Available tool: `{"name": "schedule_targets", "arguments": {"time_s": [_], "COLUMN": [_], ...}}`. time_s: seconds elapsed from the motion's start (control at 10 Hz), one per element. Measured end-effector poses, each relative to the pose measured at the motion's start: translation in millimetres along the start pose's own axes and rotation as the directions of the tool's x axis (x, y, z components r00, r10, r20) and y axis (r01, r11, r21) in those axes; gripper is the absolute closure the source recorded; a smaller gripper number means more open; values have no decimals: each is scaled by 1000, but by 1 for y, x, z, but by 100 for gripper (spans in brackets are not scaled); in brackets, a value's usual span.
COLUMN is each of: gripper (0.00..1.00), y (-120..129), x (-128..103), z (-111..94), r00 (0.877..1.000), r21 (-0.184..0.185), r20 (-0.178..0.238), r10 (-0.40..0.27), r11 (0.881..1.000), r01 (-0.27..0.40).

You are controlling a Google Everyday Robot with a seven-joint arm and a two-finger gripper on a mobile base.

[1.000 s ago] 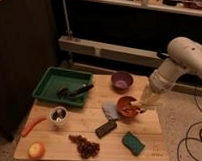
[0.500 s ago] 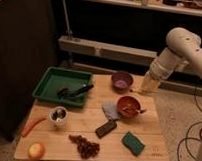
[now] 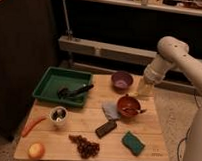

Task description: Place banana in red bowl

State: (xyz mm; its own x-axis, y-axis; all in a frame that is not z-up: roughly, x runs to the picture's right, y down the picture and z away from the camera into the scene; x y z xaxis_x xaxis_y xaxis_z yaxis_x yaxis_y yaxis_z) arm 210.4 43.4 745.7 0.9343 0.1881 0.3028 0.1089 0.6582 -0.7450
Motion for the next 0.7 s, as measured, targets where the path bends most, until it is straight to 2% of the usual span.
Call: {"name": "schedule_targets", "arguments": {"time_s": [0.3, 0.7], "gripper": [99, 99], "y": [8, 9], "x": [-15, -16], "z": [33, 43], "r00": [1000, 999], "r21": [-39, -58], "r20": [-7, -2], "r10": [-27, -34], "r11": [999, 998], "r01": [27, 34]}}
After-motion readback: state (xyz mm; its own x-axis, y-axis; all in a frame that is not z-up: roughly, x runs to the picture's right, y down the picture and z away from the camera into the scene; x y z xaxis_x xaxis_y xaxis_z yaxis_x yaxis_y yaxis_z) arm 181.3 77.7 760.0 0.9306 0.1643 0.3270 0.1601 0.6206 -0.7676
